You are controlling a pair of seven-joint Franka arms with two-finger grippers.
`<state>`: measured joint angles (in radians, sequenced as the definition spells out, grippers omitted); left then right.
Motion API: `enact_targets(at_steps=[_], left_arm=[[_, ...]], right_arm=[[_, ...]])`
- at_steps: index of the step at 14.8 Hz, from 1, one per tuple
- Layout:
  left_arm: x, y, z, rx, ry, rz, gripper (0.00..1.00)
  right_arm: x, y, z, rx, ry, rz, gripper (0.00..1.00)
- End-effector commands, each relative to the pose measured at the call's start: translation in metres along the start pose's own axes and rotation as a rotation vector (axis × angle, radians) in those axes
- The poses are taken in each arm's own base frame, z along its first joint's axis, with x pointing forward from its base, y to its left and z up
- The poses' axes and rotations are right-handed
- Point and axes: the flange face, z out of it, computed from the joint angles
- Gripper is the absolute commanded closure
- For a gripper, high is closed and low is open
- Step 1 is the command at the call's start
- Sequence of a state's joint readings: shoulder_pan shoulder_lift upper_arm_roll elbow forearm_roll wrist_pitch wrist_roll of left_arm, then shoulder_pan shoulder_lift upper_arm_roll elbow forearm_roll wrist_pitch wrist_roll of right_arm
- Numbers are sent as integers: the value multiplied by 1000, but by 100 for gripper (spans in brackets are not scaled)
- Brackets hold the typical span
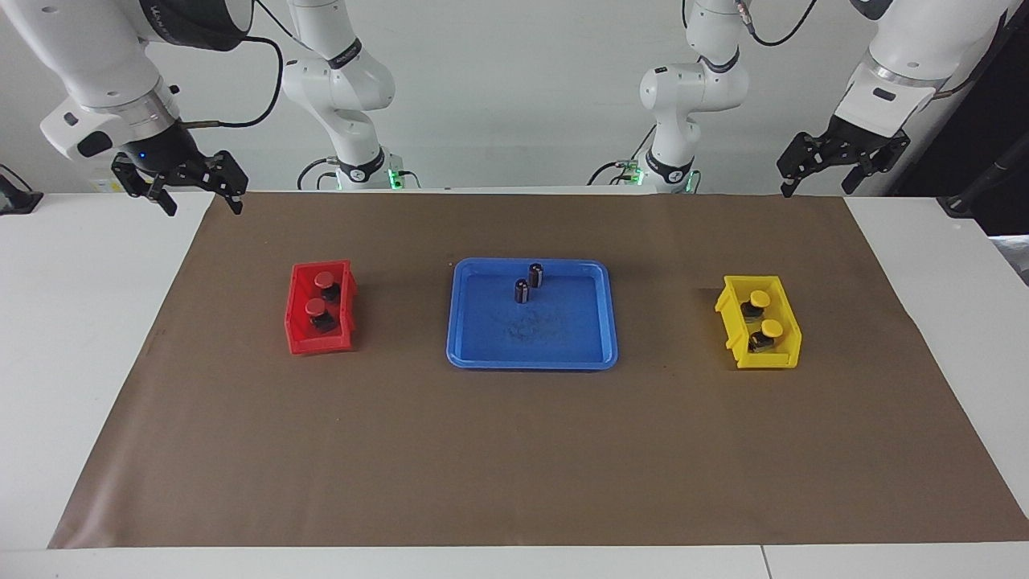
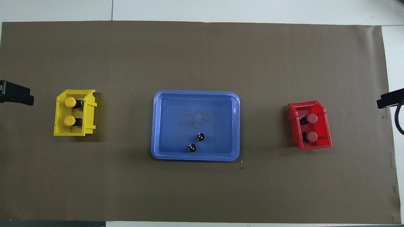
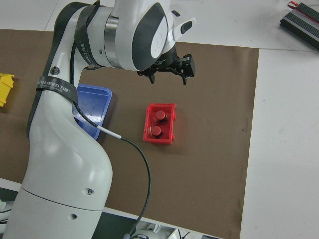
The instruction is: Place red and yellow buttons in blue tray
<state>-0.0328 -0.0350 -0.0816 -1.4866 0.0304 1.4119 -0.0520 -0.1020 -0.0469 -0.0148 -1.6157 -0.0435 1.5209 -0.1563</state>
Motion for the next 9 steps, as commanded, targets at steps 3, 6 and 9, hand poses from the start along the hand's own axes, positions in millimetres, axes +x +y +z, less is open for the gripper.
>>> enact_targets(at_steps=[3, 6, 9], left_arm=[[-10, -2, -2, -14, -9, -3, 0], [-10, -2, -1, -14, -10, -3, 0], [-10, -2, -2, -14, -10, -3, 0]], right_arm=[[-1, -2, -3, 7, -5, 13, 0], [-3, -4, -2, 8, -9, 10, 0], [-5, -5, -2, 6, -8, 13, 0]])
